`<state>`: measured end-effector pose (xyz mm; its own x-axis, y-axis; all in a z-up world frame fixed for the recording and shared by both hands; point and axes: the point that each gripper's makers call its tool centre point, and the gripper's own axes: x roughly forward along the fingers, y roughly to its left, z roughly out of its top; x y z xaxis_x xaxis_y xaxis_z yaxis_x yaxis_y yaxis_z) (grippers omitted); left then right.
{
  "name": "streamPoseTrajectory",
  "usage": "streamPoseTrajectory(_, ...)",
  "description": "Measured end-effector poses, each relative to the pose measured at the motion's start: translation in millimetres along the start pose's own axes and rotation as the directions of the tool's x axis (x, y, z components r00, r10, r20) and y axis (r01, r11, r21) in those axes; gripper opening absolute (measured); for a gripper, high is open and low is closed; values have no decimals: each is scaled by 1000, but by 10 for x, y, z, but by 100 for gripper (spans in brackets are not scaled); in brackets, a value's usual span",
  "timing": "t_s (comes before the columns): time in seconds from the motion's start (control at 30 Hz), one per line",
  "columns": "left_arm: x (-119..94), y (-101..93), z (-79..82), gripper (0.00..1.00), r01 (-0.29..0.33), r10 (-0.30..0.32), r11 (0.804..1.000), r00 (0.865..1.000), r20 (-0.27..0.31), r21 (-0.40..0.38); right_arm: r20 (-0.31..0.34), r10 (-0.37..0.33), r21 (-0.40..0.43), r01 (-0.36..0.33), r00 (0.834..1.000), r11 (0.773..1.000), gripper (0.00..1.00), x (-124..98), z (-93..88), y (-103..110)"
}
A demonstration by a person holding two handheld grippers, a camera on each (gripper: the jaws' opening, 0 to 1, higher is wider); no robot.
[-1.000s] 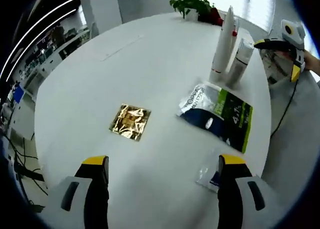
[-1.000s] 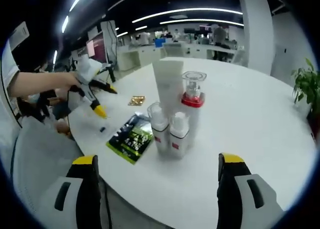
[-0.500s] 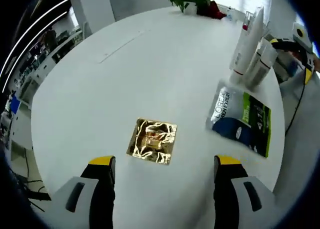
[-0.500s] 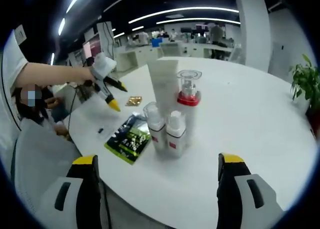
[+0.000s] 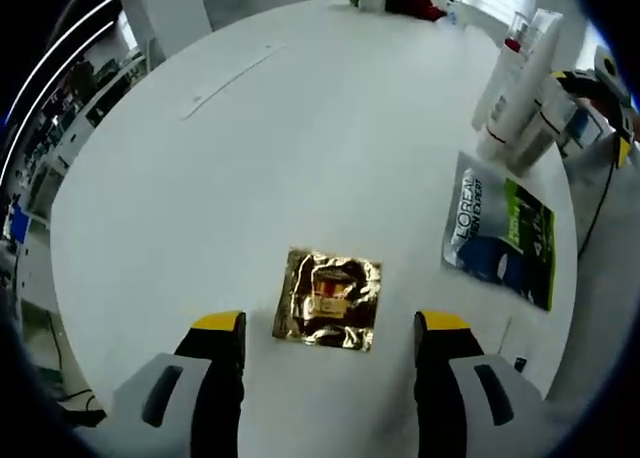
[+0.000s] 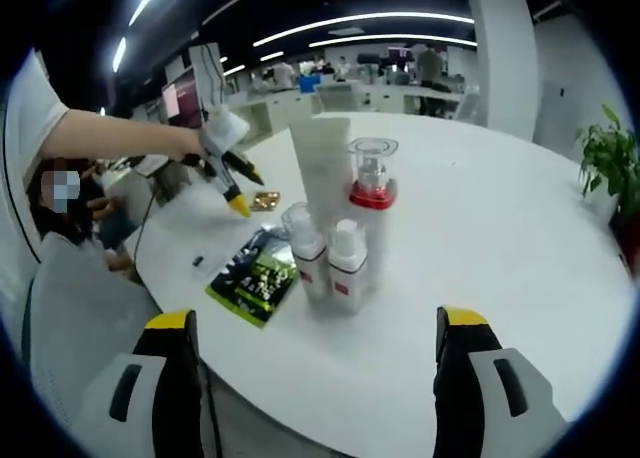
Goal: Arrange the skincare products in the storage area until every visible bottle or jar stands upright without overlapping.
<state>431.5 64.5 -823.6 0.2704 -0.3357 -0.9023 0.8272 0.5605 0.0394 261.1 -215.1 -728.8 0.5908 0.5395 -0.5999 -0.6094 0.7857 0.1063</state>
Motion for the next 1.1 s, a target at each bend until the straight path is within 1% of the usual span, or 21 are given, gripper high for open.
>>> streamPoseTrajectory(0.07,51,56,22,62,9,-9,1000,1000,-6,2,-1,-1,1,1,1000,1000,98,1,-3,-4)
streamPoseTrajectory(0.13,65,57,2,57,22,-22,1000,1000,-16,3,-2,-2,3,2,1000,1000,98,4,-8,-7)
streamPoseTrajectory(0.17,62,37,-18,57,27,-27,1000,999,-23,3,-3,-2,2,2,1000,1000,98,5,-10,-8)
streamPoseTrajectory(0.2,57,49,-13,59,26,-26,1000,999,-19,-4,-3,-2,2,2,1000,1000,98,6,-10,-9)
streamPoseTrajectory(0.27,35,60,-3,57,25,-25,1000,999,-26,4,-3,-4,3,4,1000,1000,98,4,-8,-11)
streamPoseTrajectory(0.37,24,26,-12,54,28,-28,1000,999,-34,8,-3,-6,4,6,1000,1000,97,2,-8,-17)
streamPoseTrajectory(0.5,42,58,-21,45,28,-28,1000,999,-31,9,-5,-6,3,6,1000,1000,97,2,-10,-13)
streamPoseTrajectory(0.6,41,55,-14,43,24,-24,1000,999,-30,5,-5,-5,2,5,1000,1000,97,4,-10,-12)
streamPoseTrajectory(0.63,33,18,-13,43,21,-21,1000,999,-34,-7,-6,-6,1,6,1000,1000,97,4,-12,-13)
streamPoseTrajectory(0.67,32,13,-11,43,21,-22,1000,999,-33,-10,-6,-6,1,6,1000,1000,97,5,-13,-16)
streamPoseTrajectory(0.7,35,30,-9,43,14,-15,999,999,-32,-29,-4,-6,1,6,1000,1000,97,6,-11,-17)
streamPoseTrajectory(0.73,29,44,-10,42,3,-5,998,999,-32,-58,-3,-6,0,6,1000,1000,97,7,-10,-17)
streamPoseTrajectory(0.77,20,99,-30,42,-20,16,994,999,-36,-106,-4,-6,-1,6,1000,1000,97,7,-10,-17)
streamPoseTrajectory(0.8,11,110,-30,42,-27,23,991,999,-33,-133,-4,-6,-1,6,1000,1000,97,9,-10,-17)
streamPoseTrajectory(0.9,-15,73,-30,41,-28,26,982,1000,-15,-185,-2,-3,-3,3,1000,1000,97,12,-3,-8)
streamPoseTrajectory(1.0,-92,2,-69,40,-41,39,978,999,-10,-206,0,2,-7,-2,1000,1000,97,16,2,1)
streamPoseTrajectory(1.03,-67,18,-75,40,-47,46,978,999,-10,-204,0,3,-9,-3,1000,1000,97,17,4,4)
streamPoseTrajectory(1.1,-133,-80,-148,40,-59,57,977,998,-12,-206,0,6,-14,-6,1000,1000,97,17,6,17)
